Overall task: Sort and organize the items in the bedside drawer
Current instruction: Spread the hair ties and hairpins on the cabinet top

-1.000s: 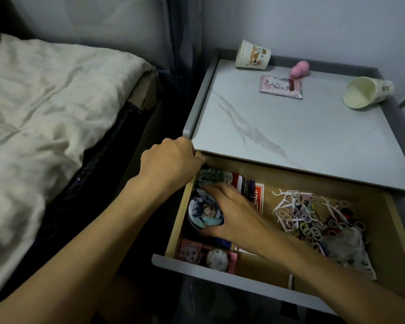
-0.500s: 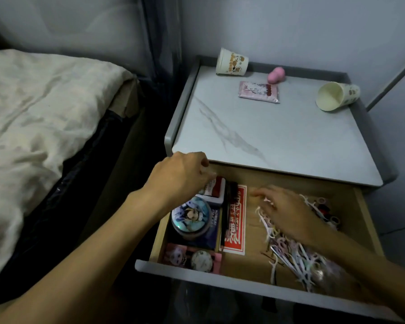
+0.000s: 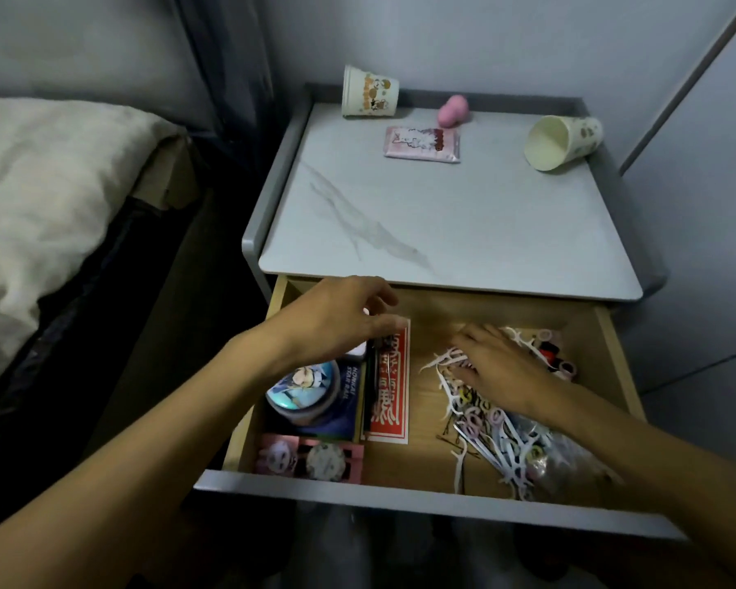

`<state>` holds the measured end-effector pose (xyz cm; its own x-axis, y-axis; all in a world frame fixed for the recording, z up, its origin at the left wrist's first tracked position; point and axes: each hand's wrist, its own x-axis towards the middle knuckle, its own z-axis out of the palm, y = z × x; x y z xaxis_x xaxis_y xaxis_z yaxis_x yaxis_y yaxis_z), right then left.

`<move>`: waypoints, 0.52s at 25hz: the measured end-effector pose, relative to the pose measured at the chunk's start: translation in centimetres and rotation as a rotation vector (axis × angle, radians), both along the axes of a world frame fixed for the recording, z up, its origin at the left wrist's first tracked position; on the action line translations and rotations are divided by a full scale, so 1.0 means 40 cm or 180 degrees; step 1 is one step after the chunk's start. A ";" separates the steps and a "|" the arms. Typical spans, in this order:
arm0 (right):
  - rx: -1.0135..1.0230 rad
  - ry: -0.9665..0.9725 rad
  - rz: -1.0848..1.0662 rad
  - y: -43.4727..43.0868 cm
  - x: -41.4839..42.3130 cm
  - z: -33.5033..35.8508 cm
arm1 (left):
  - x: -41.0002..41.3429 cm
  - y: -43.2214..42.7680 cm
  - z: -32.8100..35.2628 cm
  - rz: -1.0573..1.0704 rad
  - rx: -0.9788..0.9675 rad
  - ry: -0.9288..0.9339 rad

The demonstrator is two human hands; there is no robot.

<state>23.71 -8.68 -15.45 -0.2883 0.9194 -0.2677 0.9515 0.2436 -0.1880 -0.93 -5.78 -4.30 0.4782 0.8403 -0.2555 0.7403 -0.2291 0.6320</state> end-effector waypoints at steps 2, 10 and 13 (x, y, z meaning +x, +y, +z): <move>-0.0173 0.0035 0.0090 -0.018 0.020 0.020 | 0.070 -0.006 -0.014 -0.0203 0.0022 0.0220; -0.0026 0.0163 -0.0399 -0.048 0.176 0.076 | 0.293 -0.070 -0.195 -0.0717 -0.0310 0.1352; -0.0229 0.0070 -0.0637 -0.044 0.198 0.049 | 0.306 -0.050 -0.232 -0.0746 -0.0287 0.1365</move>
